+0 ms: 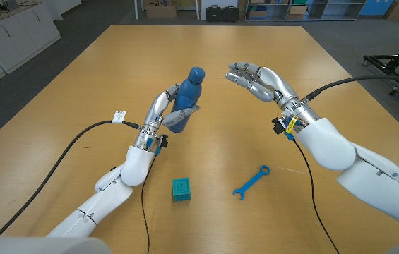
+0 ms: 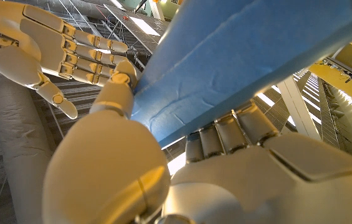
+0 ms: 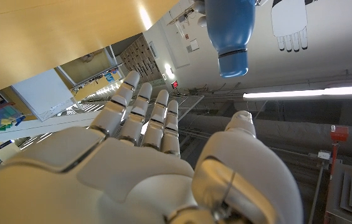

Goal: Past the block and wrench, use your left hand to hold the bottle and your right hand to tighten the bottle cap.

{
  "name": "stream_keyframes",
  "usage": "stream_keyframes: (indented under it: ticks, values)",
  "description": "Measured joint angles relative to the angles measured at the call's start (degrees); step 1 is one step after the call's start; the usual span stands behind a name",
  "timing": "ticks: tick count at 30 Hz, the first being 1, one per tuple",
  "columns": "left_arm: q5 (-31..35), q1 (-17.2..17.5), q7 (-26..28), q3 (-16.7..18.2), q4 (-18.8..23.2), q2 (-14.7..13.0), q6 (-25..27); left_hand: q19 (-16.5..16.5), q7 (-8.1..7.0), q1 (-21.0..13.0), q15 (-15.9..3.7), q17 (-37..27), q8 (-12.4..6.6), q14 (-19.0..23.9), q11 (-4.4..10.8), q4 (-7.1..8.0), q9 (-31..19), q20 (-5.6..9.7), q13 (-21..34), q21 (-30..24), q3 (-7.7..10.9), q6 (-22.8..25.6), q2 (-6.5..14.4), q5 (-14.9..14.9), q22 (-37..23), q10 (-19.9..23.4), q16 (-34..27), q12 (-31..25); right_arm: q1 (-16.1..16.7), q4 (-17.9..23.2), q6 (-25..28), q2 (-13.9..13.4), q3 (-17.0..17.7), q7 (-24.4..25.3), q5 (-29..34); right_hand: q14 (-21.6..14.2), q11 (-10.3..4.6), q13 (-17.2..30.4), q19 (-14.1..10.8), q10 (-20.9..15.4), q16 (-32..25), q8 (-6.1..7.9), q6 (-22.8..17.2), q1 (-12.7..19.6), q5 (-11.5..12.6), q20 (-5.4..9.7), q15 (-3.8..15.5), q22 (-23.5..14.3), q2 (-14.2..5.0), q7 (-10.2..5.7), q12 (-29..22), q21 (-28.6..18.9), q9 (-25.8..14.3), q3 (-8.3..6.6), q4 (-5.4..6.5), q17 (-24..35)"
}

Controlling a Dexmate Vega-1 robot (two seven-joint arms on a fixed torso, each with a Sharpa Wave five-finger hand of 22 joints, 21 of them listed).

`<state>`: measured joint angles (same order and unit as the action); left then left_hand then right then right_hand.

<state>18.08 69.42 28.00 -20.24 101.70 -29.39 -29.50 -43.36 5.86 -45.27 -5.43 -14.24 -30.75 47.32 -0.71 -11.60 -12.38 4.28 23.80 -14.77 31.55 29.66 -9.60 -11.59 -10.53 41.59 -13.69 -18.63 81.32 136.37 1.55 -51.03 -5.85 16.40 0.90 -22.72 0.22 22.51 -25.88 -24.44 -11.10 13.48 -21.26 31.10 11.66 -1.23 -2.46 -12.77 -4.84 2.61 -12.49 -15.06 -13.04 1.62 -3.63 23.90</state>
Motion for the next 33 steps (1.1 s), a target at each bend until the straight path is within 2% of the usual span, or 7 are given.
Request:
stream_keyframes:
  ticks: [7,14,17,19,23,29,33]
  values:
    - [-2.87,-0.30,-1.24,1.68,-0.68,-0.46,-0.12,0.00,0.00,0.00,0.00,0.00,0.02,0.00,0.00,0.00,0.00,0.00,0.00,0.00,0.00,0.00,0.00,0.01,0.00,0.00,0.00,0.05,-2.47,-6.11,-5.17,4.08,-3.59,1.03,-1.53,1.62,1.00,-0.47,1.51,0.38,0.35,-0.22,-0.14,-0.05,0.00,1.11,0.41,0.00,-0.05,0.32,0.21,0.67,0.27,0.00,0.00,-0.26]
    - [-8.02,-0.66,-3.56,3.53,-2.05,-1.56,-2.11,0.00,0.00,0.00,0.00,0.00,0.16,0.00,0.00,0.00,0.00,0.00,-0.01,0.00,0.00,0.00,0.00,0.01,0.00,0.00,0.00,0.21,-5.36,-12.60,-10.49,7.86,-7.11,0.97,-3.86,2.24,2.27,-0.99,1.05,1.59,0.35,-0.74,0.52,-0.62,0.00,1.78,0.41,0.00,-0.62,1.12,0.45,0.66,0.27,0.00,0.01,-0.53]
    - [-9.61,-0.91,-4.31,4.14,-3.05,-1.81,-2.91,0.00,0.00,0.00,0.00,0.00,0.20,0.00,0.00,0.00,0.00,0.00,-0.01,0.00,0.00,0.00,0.00,0.01,0.00,0.00,0.00,0.22,-6.58,-15.25,-12.44,9.27,-8.39,0.38,-5.44,2.46,3.15,-1.18,0.90,1.53,0.35,-0.77,0.86,-0.93,0.00,1.93,0.19,0.09,-0.93,1.61,0.45,0.66,0.27,-0.18,0.19,-0.53]
    - [-10.66,-1.05,-4.68,4.42,-3.55,-1.90,-3.38,0.00,0.00,0.00,0.00,0.00,0.21,0.00,0.00,0.00,0.00,0.00,0.25,0.00,0.01,0.00,0.00,0.01,0.00,0.00,0.00,0.22,-7.22,-16.65,-13.12,10.00,-8.97,0.13,-6.15,2.55,3.79,-1.44,0.66,1.09,0.35,-0.78,0.57,-1.32,0.00,2.16,0.10,0.27,-1.32,2.66,0.45,0.66,0.27,-0.24,0.25,-0.64]
    - [-12.54,-1.53,-5.33,5.29,-5.00,-1.89,-3.98,0.00,0.00,0.00,0.00,0.00,0.10,0.00,0.00,0.23,0.00,0.00,0.27,0.00,-0.23,0.00,0.00,0.01,0.00,0.00,0.00,0.22,-8.92,-20.46,-15.83,11.66,-10.16,-1.11,-8.86,3.33,4.49,-1.88,0.68,1.00,0.35,-0.78,0.60,-1.61,-0.24,2.14,-0.68,0.27,-1.61,4.08,0.45,0.66,0.47,-0.48,0.49,-0.80]
    - [-15.71,-2.52,-6.62,5.97,-7.09,-1.38,-4.17,0.00,0.00,0.00,0.00,0.00,0.00,0.01,0.00,0.23,0.00,-0.01,0.26,0.00,-0.23,0.00,0.00,0.12,0.00,0.00,0.39,0.22,-11.20,-25.84,-18.70,13.52,-11.28,-3.20,-12.77,3.98,5.07,-2.32,1.63,2.05,0.35,-1.42,1.01,-2.06,-0.24,1.20,-1.33,0.53,-2.05,4.49,1.09,0.88,0.54,-0.39,0.79,-1.06]
    - [-17.73,-3.44,-7.58,6.07,-8.48,-0.92,-4.14,0.00,0.00,0.00,-0.08,0.00,0.00,0.09,0.00,0.23,0.00,-0.01,0.26,0.00,-0.23,0.00,0.00,-0.08,0.00,0.00,0.39,0.22,-12.61,-29.48,-20.31,14.56,-11.82,-4.59,-15.27,4.59,4.99,-2.58,1.92,2.14,0.35,-1.42,1.33,-2.28,-0.47,1.52,-1.33,0.53,-2.27,4.80,1.12,0.94,0.54,-0.52,0.91,-1.06]
